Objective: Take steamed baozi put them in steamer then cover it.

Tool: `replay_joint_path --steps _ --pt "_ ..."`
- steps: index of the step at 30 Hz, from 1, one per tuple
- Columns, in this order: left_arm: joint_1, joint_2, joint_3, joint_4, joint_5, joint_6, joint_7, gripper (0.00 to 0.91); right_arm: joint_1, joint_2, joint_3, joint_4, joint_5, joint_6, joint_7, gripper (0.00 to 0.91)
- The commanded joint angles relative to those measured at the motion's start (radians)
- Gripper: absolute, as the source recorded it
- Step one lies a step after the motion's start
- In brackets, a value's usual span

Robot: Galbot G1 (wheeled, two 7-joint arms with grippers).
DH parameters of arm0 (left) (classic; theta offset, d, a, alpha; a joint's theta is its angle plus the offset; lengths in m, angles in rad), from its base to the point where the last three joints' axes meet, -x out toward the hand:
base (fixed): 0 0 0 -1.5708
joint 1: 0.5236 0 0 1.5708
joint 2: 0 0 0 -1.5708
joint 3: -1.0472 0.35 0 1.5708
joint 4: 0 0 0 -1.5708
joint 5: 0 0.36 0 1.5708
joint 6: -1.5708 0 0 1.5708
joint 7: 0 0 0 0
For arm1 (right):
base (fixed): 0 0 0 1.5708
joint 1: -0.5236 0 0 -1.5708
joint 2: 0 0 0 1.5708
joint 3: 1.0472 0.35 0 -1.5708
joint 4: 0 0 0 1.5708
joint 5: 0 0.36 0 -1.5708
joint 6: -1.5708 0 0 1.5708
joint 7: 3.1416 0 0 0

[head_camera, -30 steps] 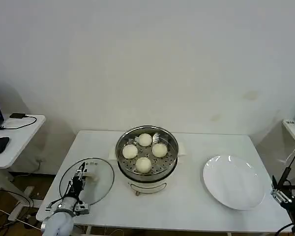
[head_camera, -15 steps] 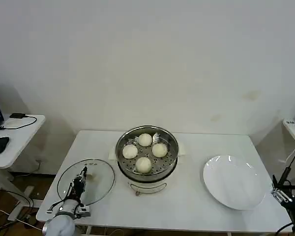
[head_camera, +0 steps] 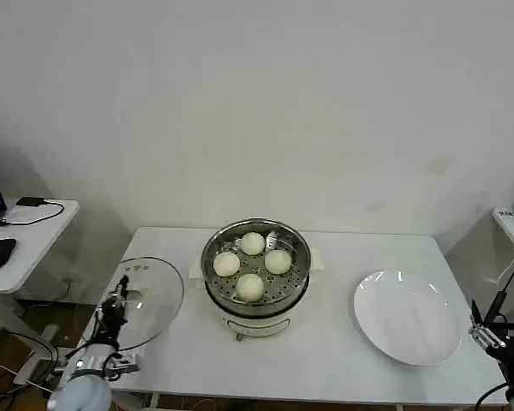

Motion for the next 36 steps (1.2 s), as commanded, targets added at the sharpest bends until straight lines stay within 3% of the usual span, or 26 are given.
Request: replay_joint_path --steps 1,9,14,22,36 --pt "0.083 0.11 -0.076 -0.286 -0.149 0.168 0.089 0.0 0.011 0.002 -0.01 -0.017 -0.058 0.016 -0.002 0.907" --pt "-0.044 0.175 0.043 -0.362 -0.207 0.345 0.18 0.0 0.024 0.017 -0.035 -0.01 -0.155 0.029 0.007 0.907" --pt "-0.236 0.183 0.243 -0.32 -0.193 0.436 0.21 0.0 0.05 0.035 -0.059 -0.013 -0.179 0.022 0.017 0.907" --pt "-0.484 0.01 0.477 -0.303 0.022 0.576 0.369 0.0 0.076 0.032 -0.088 -0.024 -0.188 0.017 0.024 0.907" --pt "-0.596 -0.155 0.676 -0.209 0.196 0.6 0.503 0.0 0.082 0.064 -0.126 -0.036 -0.231 0.014 0.035 0.907"
